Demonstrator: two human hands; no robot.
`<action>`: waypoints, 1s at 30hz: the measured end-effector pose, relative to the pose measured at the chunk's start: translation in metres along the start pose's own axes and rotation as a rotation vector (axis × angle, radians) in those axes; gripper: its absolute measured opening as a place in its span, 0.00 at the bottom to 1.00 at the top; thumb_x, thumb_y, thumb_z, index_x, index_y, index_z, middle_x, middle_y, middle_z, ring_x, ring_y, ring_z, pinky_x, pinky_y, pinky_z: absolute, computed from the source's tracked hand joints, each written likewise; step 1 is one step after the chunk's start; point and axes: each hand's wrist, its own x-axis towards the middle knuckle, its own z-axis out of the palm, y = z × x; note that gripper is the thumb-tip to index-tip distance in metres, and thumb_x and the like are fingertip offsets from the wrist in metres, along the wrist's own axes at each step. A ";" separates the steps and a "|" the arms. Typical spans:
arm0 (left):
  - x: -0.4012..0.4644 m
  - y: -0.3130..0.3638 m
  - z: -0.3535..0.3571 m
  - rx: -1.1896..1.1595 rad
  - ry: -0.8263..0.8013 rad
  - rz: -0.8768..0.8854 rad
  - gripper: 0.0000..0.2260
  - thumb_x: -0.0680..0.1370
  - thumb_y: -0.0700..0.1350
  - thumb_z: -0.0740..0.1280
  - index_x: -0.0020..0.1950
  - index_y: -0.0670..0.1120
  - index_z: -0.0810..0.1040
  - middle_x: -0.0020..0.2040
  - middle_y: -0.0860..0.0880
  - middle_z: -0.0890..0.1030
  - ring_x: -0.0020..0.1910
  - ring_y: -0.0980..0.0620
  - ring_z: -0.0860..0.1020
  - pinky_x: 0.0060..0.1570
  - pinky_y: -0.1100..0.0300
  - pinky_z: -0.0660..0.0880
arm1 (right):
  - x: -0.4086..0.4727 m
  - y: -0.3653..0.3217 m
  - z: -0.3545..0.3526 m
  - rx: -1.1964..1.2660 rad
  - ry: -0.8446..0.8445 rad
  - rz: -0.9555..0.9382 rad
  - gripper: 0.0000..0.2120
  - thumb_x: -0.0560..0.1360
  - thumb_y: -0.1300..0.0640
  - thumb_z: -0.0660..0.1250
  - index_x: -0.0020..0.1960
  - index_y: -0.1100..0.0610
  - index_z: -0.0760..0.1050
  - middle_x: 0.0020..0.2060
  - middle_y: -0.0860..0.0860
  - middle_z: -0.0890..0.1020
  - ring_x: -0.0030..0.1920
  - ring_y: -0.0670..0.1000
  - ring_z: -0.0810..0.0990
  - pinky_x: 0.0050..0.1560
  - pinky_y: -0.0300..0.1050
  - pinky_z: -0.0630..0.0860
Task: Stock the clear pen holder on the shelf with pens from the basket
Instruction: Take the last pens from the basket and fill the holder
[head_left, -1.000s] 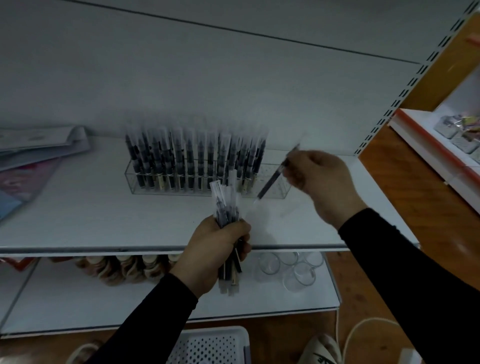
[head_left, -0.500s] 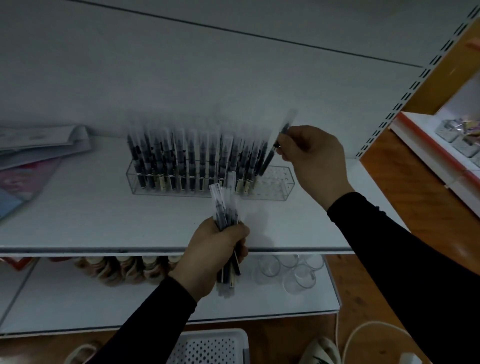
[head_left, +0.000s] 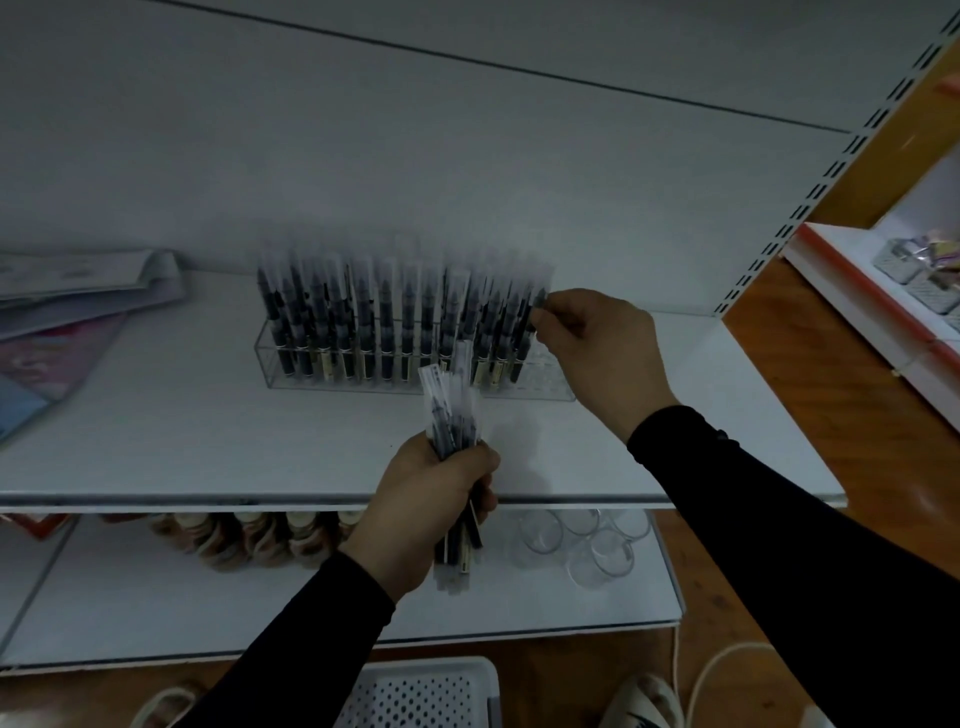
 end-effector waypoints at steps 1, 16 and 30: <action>0.000 0.000 0.000 -0.002 0.000 -0.002 0.08 0.77 0.38 0.66 0.38 0.39 0.73 0.28 0.45 0.74 0.25 0.51 0.74 0.27 0.61 0.72 | -0.001 0.001 0.001 0.000 -0.009 0.006 0.08 0.78 0.56 0.67 0.49 0.58 0.82 0.39 0.48 0.82 0.39 0.43 0.79 0.41 0.20 0.69; -0.002 0.004 0.002 -0.016 -0.065 0.005 0.05 0.77 0.38 0.66 0.42 0.39 0.76 0.30 0.45 0.75 0.28 0.50 0.75 0.30 0.58 0.72 | -0.037 -0.006 0.003 0.250 -0.282 0.331 0.09 0.77 0.50 0.67 0.42 0.53 0.80 0.38 0.50 0.84 0.40 0.46 0.83 0.45 0.41 0.80; -0.006 0.007 0.007 -0.129 -0.098 0.000 0.05 0.78 0.36 0.65 0.48 0.36 0.80 0.35 0.42 0.79 0.32 0.47 0.77 0.31 0.56 0.74 | -0.057 -0.003 0.009 0.539 -0.488 0.443 0.06 0.77 0.59 0.67 0.44 0.59 0.82 0.38 0.52 0.83 0.40 0.47 0.80 0.51 0.46 0.80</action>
